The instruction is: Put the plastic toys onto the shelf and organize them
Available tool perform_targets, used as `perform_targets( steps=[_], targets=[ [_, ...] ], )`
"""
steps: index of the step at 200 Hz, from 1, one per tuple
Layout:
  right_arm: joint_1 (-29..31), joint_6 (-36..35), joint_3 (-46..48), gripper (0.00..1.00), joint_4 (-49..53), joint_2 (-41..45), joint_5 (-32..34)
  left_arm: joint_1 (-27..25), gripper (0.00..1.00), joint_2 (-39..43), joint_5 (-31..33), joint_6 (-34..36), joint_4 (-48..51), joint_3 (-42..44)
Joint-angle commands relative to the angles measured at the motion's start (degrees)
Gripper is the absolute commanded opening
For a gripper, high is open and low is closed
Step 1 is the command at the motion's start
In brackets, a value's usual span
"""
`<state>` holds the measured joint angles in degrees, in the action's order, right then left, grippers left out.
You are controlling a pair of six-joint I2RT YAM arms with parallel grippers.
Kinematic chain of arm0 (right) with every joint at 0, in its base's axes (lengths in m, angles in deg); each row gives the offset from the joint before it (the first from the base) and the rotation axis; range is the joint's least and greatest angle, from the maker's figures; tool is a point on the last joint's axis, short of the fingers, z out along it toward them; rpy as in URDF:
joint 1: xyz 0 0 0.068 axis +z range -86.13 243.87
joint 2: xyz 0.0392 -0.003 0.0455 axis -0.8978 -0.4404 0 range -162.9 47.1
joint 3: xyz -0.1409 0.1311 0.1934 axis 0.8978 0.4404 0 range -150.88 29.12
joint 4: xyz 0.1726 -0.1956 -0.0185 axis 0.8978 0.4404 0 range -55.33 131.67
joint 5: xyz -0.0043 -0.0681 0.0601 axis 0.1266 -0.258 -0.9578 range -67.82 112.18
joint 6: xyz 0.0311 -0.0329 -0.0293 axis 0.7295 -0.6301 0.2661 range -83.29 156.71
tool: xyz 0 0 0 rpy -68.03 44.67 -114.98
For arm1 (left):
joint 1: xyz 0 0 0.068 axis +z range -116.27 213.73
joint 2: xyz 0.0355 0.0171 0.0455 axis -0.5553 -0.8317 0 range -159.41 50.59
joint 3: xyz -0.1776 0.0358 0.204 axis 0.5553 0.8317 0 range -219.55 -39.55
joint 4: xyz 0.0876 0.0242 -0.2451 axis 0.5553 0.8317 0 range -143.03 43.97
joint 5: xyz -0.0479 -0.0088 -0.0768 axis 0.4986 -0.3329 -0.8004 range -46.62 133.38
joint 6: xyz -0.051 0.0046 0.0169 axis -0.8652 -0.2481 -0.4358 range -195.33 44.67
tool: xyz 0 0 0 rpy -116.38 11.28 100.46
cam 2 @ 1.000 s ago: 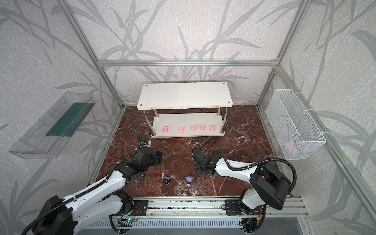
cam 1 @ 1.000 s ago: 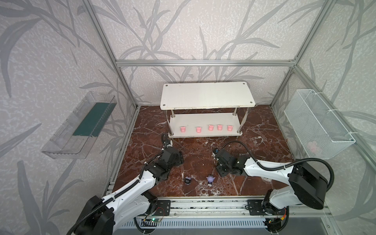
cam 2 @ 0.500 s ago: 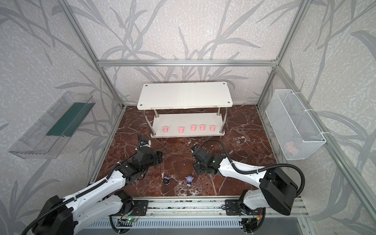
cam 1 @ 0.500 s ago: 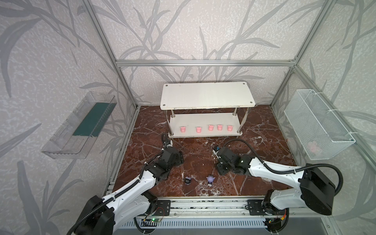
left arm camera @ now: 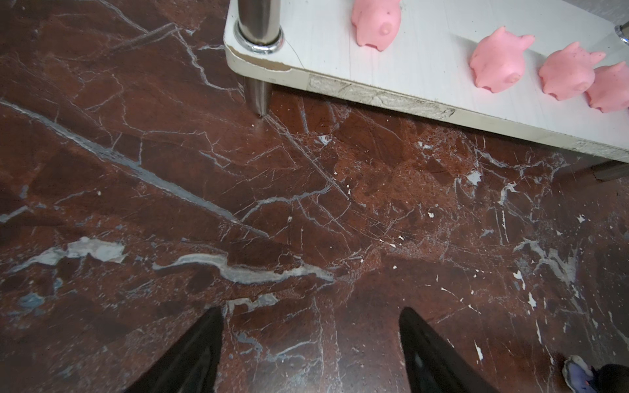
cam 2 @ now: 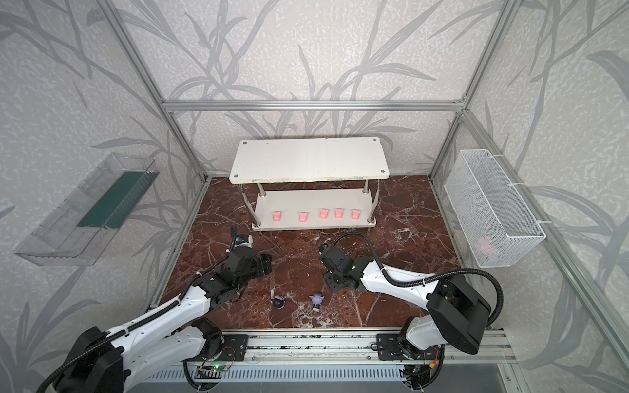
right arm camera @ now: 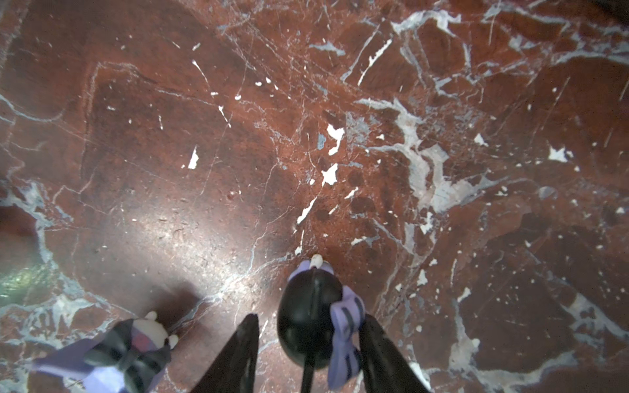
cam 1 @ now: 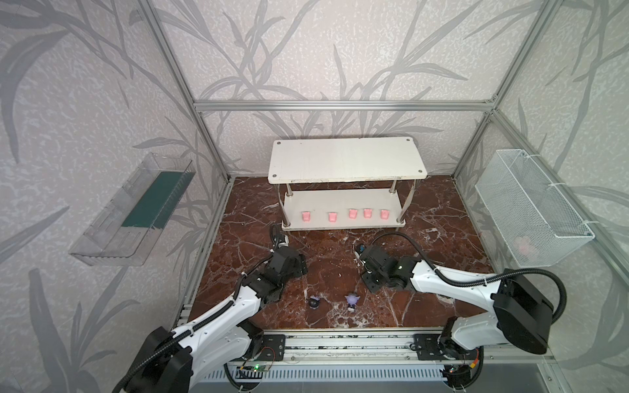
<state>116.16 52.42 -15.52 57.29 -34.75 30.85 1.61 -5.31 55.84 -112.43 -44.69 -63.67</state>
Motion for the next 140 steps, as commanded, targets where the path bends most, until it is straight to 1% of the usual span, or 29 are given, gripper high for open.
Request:
perform_targets(
  steps=[1, 37, 54, 76, 93, 107, 140],
  targets=[
    [0.3, -2.5, -1.7, 0.45, 1.7, -0.9, 1.0, 0.4, 0.8, 1.2, 0.8, -0.9, 0.6, 1.0],
    [0.2, -5.7, -1.9, 0.37, 1.7, -1.1, 0.4, 0.6, 0.8, 1.7, 0.9, -0.9, 0.7, 1.3],
    [0.3, -7.3, -1.8, 0.36, 1.3, -0.9, 0.3, 0.7, 0.8, 1.6, 0.9, -1.0, 0.6, 1.3],
    [0.3, -9.2, -1.9, 0.37, 1.4, -0.8, -0.2, 0.7, 0.8, 1.6, 0.8, -1.0, 0.4, 1.4],
    [0.1, -9.8, -2.0, 0.4, 1.1, -0.8, -0.8, 0.7, 0.8, 1.6, 0.8, -1.0, 0.4, 1.4],
    [-0.2, -9.6, -2.6, 0.43, 1.7, -1.4, -0.7, 0.8, 0.8, 1.7, 0.7, -1.0, 0.5, 1.5],
    [-0.4, -9.1, -3.4, 0.47, 2.7, -2.9, -1.1, 0.8, 0.8, 2.0, 0.7, -1.2, 0.4, 1.8]
  ],
)
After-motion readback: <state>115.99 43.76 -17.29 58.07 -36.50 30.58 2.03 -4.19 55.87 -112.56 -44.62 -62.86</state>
